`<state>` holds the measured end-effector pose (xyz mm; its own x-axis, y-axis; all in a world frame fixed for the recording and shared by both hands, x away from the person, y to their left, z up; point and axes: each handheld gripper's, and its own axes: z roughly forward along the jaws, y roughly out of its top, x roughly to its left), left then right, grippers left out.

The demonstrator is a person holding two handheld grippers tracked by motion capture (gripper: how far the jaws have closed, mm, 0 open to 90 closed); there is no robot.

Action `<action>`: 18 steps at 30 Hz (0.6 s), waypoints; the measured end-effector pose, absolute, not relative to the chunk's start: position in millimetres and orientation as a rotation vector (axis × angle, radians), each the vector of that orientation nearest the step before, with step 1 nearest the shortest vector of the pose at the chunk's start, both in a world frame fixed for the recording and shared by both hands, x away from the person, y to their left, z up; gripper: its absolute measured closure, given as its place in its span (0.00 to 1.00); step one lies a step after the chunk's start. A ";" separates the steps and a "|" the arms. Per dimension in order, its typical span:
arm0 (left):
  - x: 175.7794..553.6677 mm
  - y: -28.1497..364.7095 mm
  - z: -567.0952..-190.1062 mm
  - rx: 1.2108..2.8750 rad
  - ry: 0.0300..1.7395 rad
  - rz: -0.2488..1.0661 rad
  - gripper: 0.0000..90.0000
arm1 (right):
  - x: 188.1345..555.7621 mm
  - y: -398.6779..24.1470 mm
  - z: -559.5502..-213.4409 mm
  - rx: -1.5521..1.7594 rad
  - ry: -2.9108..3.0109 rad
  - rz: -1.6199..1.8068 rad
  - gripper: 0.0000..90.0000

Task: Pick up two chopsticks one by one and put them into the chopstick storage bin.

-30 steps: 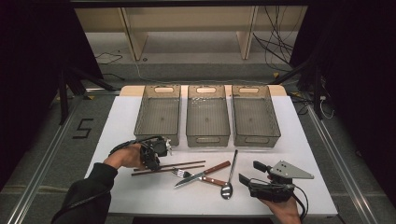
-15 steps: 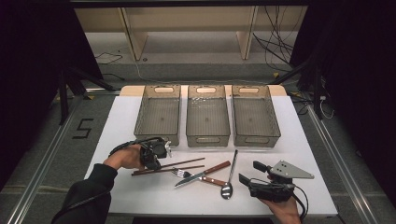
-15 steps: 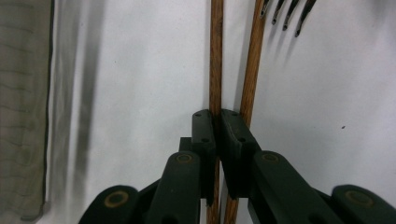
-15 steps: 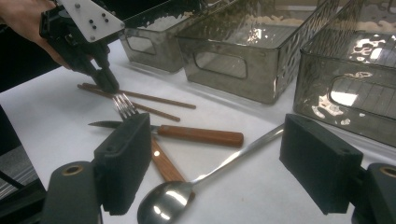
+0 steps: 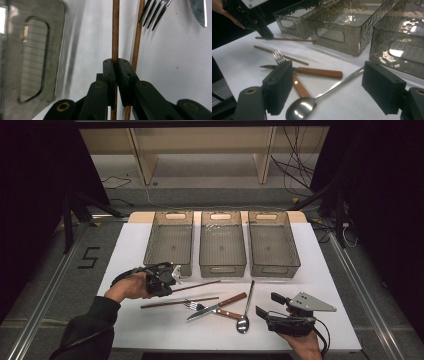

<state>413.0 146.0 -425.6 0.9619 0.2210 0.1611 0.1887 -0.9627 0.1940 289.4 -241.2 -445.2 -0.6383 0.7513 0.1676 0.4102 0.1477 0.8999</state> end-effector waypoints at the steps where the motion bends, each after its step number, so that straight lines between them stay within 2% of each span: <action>1: 412.0 147.1 -421.9 2.931 0.309 0.284 0.94 | 289.4 -241.2 -445.2 1.121 2.109 1.487 0.29; 7: 412.7 155.3 -402.4 2.810 0.437 0.303 0.94 | 289.7 -241.0 -445.3 1.120 2.111 1.487 0.29; 18: 431.9 171.0 -385.1 2.498 0.790 0.329 0.94 | 289.5 -241.4 -445.0 1.124 2.107 1.490 0.29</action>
<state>431.9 171.0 -385.1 0.8030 0.5910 0.0776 0.4713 -0.7092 0.5243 289.5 -241.4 -445.0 -0.6367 0.7518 0.1715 0.4124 0.1441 0.8996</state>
